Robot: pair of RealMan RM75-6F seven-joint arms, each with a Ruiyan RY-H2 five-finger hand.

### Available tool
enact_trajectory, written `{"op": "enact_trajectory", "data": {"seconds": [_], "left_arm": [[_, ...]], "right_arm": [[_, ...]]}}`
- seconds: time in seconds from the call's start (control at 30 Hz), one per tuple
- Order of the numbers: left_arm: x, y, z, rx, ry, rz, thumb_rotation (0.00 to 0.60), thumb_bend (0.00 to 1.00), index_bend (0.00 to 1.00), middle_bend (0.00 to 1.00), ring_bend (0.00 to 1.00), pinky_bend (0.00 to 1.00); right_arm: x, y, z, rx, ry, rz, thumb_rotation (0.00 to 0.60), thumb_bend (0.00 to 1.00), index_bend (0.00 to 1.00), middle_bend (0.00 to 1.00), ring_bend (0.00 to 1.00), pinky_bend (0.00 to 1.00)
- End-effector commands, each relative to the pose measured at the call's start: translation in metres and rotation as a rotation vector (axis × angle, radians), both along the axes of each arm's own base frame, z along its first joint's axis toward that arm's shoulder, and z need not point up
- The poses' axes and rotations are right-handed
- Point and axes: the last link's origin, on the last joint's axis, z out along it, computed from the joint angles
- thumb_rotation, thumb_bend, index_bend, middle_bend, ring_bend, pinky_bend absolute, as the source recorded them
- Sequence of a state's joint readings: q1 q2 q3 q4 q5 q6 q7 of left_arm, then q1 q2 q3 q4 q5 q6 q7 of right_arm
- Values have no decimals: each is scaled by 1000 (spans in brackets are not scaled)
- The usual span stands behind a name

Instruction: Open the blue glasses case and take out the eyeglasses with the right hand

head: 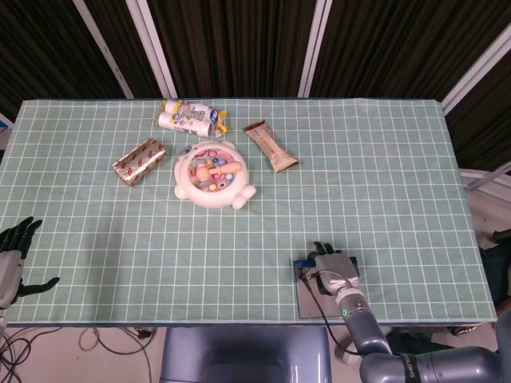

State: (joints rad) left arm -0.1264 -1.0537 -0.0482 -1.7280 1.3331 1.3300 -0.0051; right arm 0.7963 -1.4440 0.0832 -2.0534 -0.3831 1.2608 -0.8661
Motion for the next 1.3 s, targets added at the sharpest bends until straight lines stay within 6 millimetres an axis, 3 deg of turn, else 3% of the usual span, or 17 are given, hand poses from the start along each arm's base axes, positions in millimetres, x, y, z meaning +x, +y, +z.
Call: {"op": "enact_trajectory", "data": {"seconds": [0.03, 0.17, 0.33, 0.6, 1.3], "left_arm": [[0, 0, 0, 1, -1, 1, 600, 63, 0, 0, 0, 0], [0, 0, 0, 1, 0, -1, 600, 63, 0, 0, 0, 0], [0, 0, 0, 0, 0, -1, 600, 63, 0, 0, 0, 0], [1, -1, -1, -1, 2, -5, 600, 63, 0, 0, 0, 0], [1, -1, 0, 0, 1, -8, 600, 63, 0, 0, 0, 0]], "right_arm": [[1, -1, 1, -9, -3, 12, 600, 666, 232, 0, 0, 200], [2, -8, 4, -62, -2, 55, 600, 521, 233, 0, 0, 201], [-2, -13, 10, -115, 2, 70, 600, 451, 301, 0, 0, 201], [-8, -11, 14, -139, 11, 65, 600, 444, 436, 65, 0, 201], [-19, -13, 7, -188, 6, 33, 600, 398, 459, 82, 0, 201]]}}
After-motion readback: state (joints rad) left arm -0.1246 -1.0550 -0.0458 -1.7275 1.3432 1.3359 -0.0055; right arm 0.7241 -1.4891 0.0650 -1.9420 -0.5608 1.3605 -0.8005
